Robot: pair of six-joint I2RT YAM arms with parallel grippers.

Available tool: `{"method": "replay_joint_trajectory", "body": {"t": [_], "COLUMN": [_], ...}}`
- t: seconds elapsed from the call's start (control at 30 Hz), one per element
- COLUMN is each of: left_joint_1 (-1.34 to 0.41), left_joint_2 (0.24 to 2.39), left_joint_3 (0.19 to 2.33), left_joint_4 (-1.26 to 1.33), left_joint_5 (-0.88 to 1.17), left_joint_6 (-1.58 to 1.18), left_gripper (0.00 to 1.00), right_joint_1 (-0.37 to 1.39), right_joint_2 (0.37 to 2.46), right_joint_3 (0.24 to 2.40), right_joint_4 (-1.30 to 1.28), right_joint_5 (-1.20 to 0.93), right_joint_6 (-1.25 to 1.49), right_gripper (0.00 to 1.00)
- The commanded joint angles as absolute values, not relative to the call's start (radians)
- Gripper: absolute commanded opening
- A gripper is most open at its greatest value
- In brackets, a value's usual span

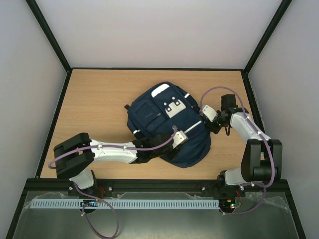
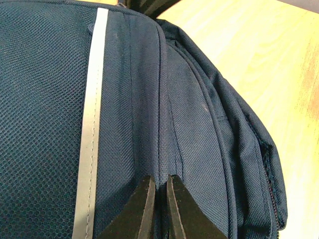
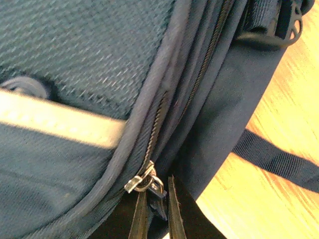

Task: Pack the student bag
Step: Zip the student bag at the center of the board.

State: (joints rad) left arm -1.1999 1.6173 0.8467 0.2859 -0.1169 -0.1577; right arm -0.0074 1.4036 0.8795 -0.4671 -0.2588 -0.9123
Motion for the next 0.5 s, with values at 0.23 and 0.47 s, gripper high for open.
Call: {"method": "replay_joint_trajectory", "body": {"t": [0.23, 0.47], "left_joint_1": [-1.250, -1.250], "left_joint_2": [1.605, 1.609], "left_joint_3": [0.852, 0.919], "left_joint_4": [0.302, 0.195], "left_joint_5": [-0.027, -0.135], "left_joint_6": [-0.095, -0.127], "left_gripper": [0.02, 0.26], "right_joint_1": [-0.015, -0.015], "right_joint_2": [1.555, 1.534], "right_joint_3": [1.029, 1.039], "right_joint_4": [-0.377, -0.390], "right_joint_5": [-0.253, -0.270], "right_joint_6": [-0.797, -0.745], "right_gripper": [0.01, 0.15]}}
